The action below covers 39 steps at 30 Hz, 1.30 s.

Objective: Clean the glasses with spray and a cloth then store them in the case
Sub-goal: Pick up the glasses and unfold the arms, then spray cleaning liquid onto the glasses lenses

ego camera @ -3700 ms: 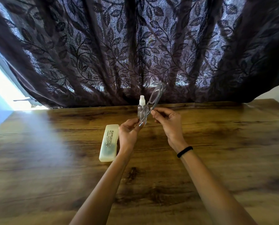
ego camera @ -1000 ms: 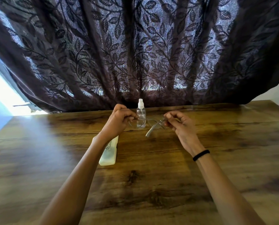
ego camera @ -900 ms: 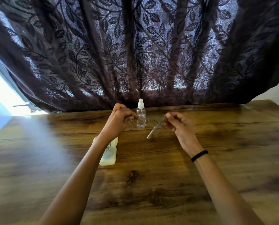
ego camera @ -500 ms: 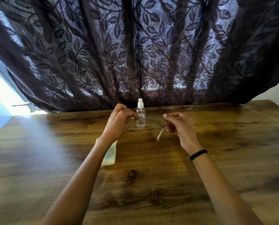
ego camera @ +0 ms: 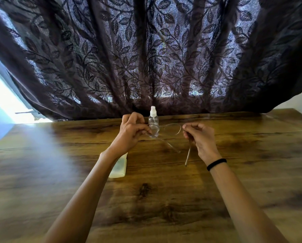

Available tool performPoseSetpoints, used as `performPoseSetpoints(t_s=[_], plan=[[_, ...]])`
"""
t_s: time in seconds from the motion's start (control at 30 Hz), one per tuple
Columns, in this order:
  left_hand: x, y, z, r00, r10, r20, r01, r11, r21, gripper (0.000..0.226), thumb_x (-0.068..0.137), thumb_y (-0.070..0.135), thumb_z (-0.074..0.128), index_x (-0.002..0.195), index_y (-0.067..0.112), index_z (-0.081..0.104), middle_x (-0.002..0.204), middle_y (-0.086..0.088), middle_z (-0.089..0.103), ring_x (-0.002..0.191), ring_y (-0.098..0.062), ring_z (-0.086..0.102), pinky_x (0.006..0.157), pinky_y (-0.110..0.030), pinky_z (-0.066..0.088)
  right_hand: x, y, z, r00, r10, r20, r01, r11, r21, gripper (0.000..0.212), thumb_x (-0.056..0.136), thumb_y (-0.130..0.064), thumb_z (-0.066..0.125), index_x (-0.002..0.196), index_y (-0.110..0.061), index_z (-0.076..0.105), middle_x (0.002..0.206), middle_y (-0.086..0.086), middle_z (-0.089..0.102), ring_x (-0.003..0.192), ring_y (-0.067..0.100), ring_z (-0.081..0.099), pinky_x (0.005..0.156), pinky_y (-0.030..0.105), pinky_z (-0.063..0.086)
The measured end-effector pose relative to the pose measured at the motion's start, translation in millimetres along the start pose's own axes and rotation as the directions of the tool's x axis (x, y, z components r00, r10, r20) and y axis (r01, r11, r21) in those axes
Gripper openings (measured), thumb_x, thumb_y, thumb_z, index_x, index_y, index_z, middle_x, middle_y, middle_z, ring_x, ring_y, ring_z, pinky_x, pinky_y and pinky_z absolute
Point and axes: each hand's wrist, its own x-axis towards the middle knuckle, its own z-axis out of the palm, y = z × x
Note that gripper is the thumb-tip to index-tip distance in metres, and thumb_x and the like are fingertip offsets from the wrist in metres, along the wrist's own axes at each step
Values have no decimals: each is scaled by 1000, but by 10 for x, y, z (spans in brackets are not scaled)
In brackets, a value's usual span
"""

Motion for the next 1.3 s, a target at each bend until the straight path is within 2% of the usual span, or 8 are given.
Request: performPoseSetpoints(t_s=[0.23, 0.4, 0.5, 0.6, 0.7, 0.97, 1.07, 1.3], plan=[[-138, -73, -5, 991, -22, 131, 26, 999, -35, 25, 87, 2, 55, 83, 22, 70, 94, 0, 35, 93, -13, 29, 78, -16, 28, 65, 109, -73, 992, -6, -124, 4, 1000, -23, 4, 81, 2, 64, 85, 1, 63, 69, 9, 62, 56, 12, 57, 49, 14, 50], [-235, -214, 109, 974, 0, 227, -1, 1000, 5, 19, 88, 5, 54, 91, 20, 66, 97, 4, 40, 93, -15, 34, 78, -25, 32, 90, 350, -41, 981, -110, -159, 74, 973, -218, 5, 82, -5, 65, 87, -2, 65, 69, 6, 64, 58, 12, 59, 54, 21, 51], [-316, -296, 158, 963, 26, 268, -50, 995, 83, 17, 86, 11, 59, 95, 23, 66, 102, 3, 48, 93, -10, 34, 73, -19, 29, 73, 544, -49, 972, -222, -81, 172, 900, -401, 1, 83, -10, 65, 82, -10, 65, 75, 2, 65, 64, 11, 61, 57, 23, 52], [-367, -337, 210, 944, 23, 328, -67, 990, 121, 18, 84, 14, 62, 98, 24, 66, 107, 4, 53, 93, -11, 37, 78, -25, 37, 74, 706, -53, 959, -281, -24, 230, 827, -513, 8, 83, -13, 66, 78, -18, 63, 75, -5, 64, 68, 8, 60, 62, 18, 48], [-396, -345, 241, 932, 0, 361, -59, 987, 152, 17, 83, 19, 63, 99, 25, 67, 110, 5, 53, 97, -13, 39, 82, -33, 41, 88, 808, -46, 961, -276, -21, 217, 798, -562, 5, 83, -14, 66, 80, -17, 64, 77, -6, 63, 72, 3, 58, 62, 10, 42], [-404, -332, 248, 936, -45, 349, -15, 986, 168, 27, 79, 23, 68, 106, 26, 67, 108, 4, 52, 100, -11, 39, 85, -32, 41, 137, 794, -58, 955, -295, -22, 208, 722, -660, 13, 83, -29, 66, 84, -17, 63, 78, -7, 62, 72, 4, 57, 59, 9, 40], [-426, -320, 239, 945, -62, 321, 12, 988, 156, 37, 76, 23, 72, 112, 27, 64, 110, 6, 51, 102, -11, 39, 86, -28, 38, 164, 679, -5, 925, -380, 14, 293, 689, -663, 17, 84, -29, 65, 92, -15, 61, 84, -5, 62, 79, 9, 58, 68, 22, 50], [-447, -275, 223, 963, -37, 267, -31, 969, 246, 36, 81, 24, 67, 116, 25, 61, 114, 4, 52, 106, -14, 42, 90, -31, 39, 375, 355, 541, 838, -490, 239, 536, 658, -530, 34, 81, -19, 69, 110, -6, 56, 100, 7, 62, 91, 13, 56, 75, 21, 48]])
